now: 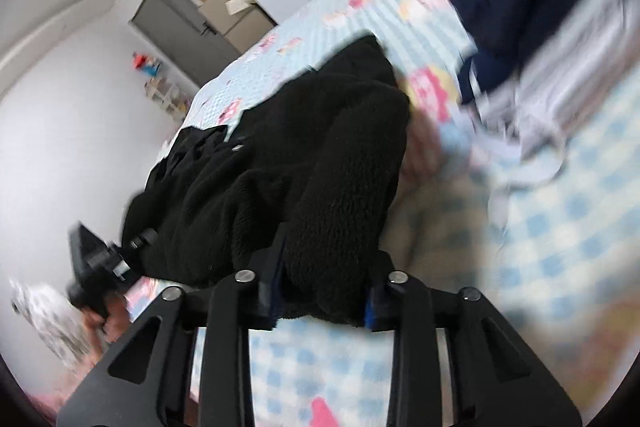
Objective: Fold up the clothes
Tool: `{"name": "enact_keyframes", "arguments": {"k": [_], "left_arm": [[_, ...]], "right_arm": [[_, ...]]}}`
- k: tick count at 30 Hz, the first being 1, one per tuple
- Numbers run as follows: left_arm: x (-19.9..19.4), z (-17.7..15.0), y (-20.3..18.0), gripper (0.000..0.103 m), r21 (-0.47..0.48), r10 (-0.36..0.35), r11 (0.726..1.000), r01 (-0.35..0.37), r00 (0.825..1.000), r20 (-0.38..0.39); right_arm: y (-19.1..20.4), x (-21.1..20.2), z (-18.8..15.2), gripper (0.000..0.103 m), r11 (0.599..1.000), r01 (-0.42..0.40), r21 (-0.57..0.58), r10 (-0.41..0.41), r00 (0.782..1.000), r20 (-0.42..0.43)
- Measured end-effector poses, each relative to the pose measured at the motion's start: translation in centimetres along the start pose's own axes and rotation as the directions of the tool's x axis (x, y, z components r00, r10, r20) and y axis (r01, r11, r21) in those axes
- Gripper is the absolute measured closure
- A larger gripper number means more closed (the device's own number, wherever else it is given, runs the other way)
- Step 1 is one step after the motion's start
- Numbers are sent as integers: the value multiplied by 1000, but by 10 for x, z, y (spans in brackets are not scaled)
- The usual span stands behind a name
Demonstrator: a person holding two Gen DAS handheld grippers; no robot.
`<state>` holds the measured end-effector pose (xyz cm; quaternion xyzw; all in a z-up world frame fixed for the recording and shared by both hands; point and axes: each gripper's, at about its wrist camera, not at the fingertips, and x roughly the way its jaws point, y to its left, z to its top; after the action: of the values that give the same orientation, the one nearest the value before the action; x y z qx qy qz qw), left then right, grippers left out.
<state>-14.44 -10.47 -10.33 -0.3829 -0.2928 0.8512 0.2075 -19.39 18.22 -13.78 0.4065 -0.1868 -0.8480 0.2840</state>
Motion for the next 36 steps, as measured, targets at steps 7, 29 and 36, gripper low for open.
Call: {"name": "enact_keyframes", "arguments": {"k": [7,29,36], "left_arm": [[-48,-17,-6,80,62,51,997,-46,994,-97],[-83,-125,33,50,-15,203,979,-205,975,-91],[-47,-132,14,52,46,162,987,-156,967,-195]], "right_arm": [[63,-56,-16,82,946,32,-322,-65,993,-94],[25,-54,-116,46,980,140,-139,-170,956,-240],[52,-15,-114,31,921,239,-307,-299,940,-163]]}}
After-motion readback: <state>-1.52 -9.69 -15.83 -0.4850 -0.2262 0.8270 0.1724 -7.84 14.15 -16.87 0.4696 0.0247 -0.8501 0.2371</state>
